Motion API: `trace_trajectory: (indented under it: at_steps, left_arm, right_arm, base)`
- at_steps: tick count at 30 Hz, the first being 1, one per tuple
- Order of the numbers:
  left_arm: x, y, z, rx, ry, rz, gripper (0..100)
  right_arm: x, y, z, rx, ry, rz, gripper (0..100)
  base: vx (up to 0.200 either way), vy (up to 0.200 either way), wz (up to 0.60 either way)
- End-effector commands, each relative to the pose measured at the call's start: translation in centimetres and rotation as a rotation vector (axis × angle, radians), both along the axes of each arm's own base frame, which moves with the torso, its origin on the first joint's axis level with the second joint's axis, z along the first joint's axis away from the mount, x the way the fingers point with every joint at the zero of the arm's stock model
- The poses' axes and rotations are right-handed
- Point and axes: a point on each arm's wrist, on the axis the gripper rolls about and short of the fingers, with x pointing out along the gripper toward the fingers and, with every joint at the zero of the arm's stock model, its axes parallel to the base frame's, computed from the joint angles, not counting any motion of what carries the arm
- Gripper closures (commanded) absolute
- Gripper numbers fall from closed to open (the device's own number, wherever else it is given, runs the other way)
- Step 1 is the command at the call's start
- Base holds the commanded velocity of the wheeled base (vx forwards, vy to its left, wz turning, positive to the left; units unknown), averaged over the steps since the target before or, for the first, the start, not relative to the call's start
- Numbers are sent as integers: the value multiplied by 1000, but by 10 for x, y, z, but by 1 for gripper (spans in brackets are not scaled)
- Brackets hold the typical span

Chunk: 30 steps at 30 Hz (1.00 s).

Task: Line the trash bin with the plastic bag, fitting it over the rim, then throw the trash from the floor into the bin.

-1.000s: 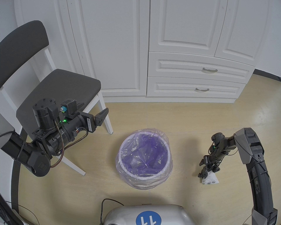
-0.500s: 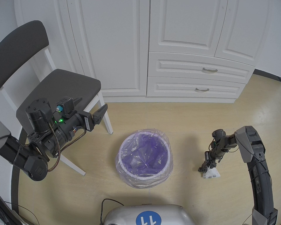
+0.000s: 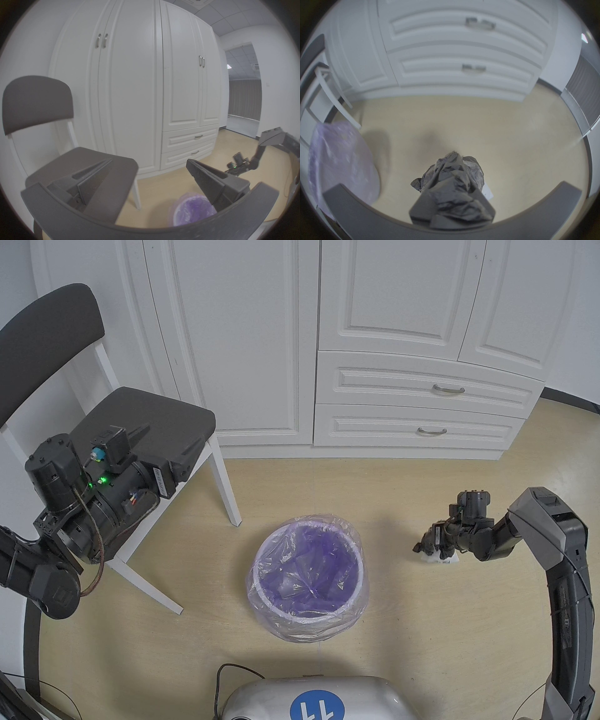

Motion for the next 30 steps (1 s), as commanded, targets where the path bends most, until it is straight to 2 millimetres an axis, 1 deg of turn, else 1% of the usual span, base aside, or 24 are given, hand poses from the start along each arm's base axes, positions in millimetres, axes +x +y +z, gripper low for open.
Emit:
trace_trajectory:
  at_steps: [1, 2, 4, 6, 7, 8, 9, 11, 12, 13, 15, 16, 17, 18, 21, 23, 24, 26, 27, 29, 30]
  left_arm:
    - [0, 30, 25, 21, -104, 163, 0]
    - [1, 32, 27, 17, -112, 180, 0]
    - [1, 34, 32, 4, -135, 211, 0]
    - [1, 34, 32, 4, -135, 211, 0]
    - [-1, 36, 34, 0, -164, 226, 0]
    - [-1, 36, 34, 0, -164, 226, 0]
    - [-2, 38, 35, -1, -177, 232, 0]
    - [-3, 38, 38, -2, -186, 234, 0]
    - [-3, 38, 38, -2, -186, 234, 0]
    - [-2, 41, 40, -6, -193, 244, 0]
    - [0, 46, 45, -10, -213, 266, 0]
    - [0, 46, 45, -10, -213, 266, 0]
    - [3, 48, 48, -14, -219, 273, 0]
    - [5, 48, 49, -17, -224, 276, 0]
    - [9, 55, 47, -18, -215, 313, 0]
    - [8, 57, 46, -23, -214, 344, 0]
    - [7, 59, 46, -23, -216, 352, 0]
    - [4, 64, 51, -29, -230, 392, 0]
    - [-1, 66, 56, -35, -248, 401, 0]
    - [-7, 68, 61, -37, -263, 405, 0]
    - [-11, 69, 62, -38, -266, 406, 0]
  right_arm:
    - [-40, 37, 94, 2, -296, 77, 100]
    - [-44, 41, 101, 6, -332, 85, 100]
    - [-56, 52, 124, 21, -440, 107, 100]
    - [-56, 52, 124, 21, -440, 107, 100]
    - [-74, 70, 154, 44, -612, 115, 100]
    - [-74, 70, 154, 44, -612, 115, 100]
    - [-84, 85, 169, 70, -729, 118, 100]
    - [-93, 101, 174, 97, -806, 136, 100]
    - [-93, 101, 174, 97, -806, 136, 100]
    - [-107, 125, 173, 134, -851, 184, 100]
    - [-124, 148, 166, 165, -848, 246, 100]
    - [-124, 148, 166, 165, -848, 246, 100]
    - [-133, 162, 159, 180, -825, 284, 100]
    - [-138, 172, 153, 191, -802, 307, 100]
    - [-145, 198, 133, 246, -743, 344, 100]
    - [-149, 210, 123, 285, -711, 352, 100]
    - [-150, 211, 121, 288, -704, 353, 100]
    - [-157, 221, 115, 298, -679, 381, 100]
    - [-164, 228, 110, 308, -655, 404, 100]
    - [-172, 235, 109, 353, -633, 422, 100]
    - [-179, 243, 111, 407, -621, 436, 100]
  base:
    - [0, 0, 0]
    - [0, 0, 0]
    - [0, 0, 0]
    - [0, 0, 0]
    - [0, 0, 0]
    - [0, 0, 0]
    - [0, 0, 0]
    - [0, 0, 0]
    - [0, 0, 0]
    - [0, 0, 0]
    - [0, 0, 0]
    - [0, 0, 0]
    - [0, 0, 0]
    - [0, 0, 0]
    - [0, 0, 0]
    - [0, 0, 0]
    - [0, 0, 0]
    - [0, 0, 0]
    - [0, 0, 0]
    - [0, 0, 0]
    - [0, 0, 0]
